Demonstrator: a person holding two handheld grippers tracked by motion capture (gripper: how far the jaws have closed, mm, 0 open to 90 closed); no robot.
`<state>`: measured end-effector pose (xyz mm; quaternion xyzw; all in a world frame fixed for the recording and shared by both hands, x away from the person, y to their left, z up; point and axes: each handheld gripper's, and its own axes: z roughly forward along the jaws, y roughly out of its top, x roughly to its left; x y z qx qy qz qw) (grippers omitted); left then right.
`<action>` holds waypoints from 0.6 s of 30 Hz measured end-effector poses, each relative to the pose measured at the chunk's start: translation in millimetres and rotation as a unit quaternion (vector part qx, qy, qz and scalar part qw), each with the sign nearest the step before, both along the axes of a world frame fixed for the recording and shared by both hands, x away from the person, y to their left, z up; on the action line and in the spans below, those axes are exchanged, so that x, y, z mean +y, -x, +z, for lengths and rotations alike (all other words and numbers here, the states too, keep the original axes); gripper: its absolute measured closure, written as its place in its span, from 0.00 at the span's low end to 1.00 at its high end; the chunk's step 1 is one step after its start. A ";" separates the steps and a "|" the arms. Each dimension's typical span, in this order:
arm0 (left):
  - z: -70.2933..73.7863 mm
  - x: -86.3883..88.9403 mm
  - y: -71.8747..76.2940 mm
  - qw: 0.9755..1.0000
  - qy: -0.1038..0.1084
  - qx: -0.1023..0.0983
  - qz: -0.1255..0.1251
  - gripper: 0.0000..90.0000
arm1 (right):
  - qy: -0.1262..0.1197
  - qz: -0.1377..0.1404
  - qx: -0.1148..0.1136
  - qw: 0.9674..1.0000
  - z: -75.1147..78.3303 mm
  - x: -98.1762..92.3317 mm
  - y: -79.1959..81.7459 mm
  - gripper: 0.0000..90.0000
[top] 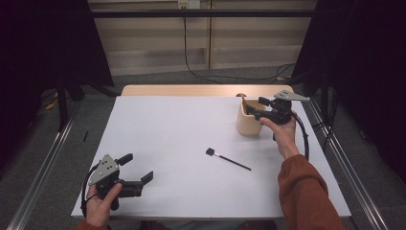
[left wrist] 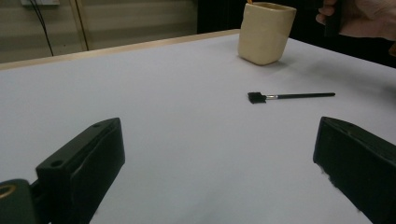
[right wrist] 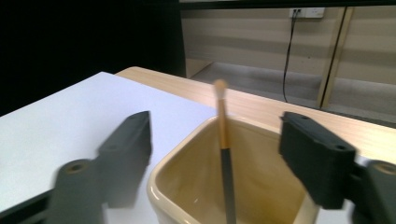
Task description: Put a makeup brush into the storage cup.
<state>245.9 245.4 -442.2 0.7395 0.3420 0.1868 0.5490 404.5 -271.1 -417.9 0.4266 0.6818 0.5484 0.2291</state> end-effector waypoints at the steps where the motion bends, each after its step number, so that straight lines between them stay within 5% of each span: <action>1: -0.1 0.4 0.0 1.000 -0.001 0.000 0.004 0.03 | -0.003 -0.001 0.001 1.000 0.0 0.1 -0.2 0.21; 9: 0.2 -0.3 0.3 1.000 -0.003 -0.001 0.004 0.02 | -0.007 -0.016 -0.005 1.000 3.1 0.5 4.2 0.01; 18: 0.8 1.0 0.7 1.000 -0.003 -0.002 0.007 0.02 | -0.003 -0.017 -0.002 1.000 4.1 1.4 17.2 0.02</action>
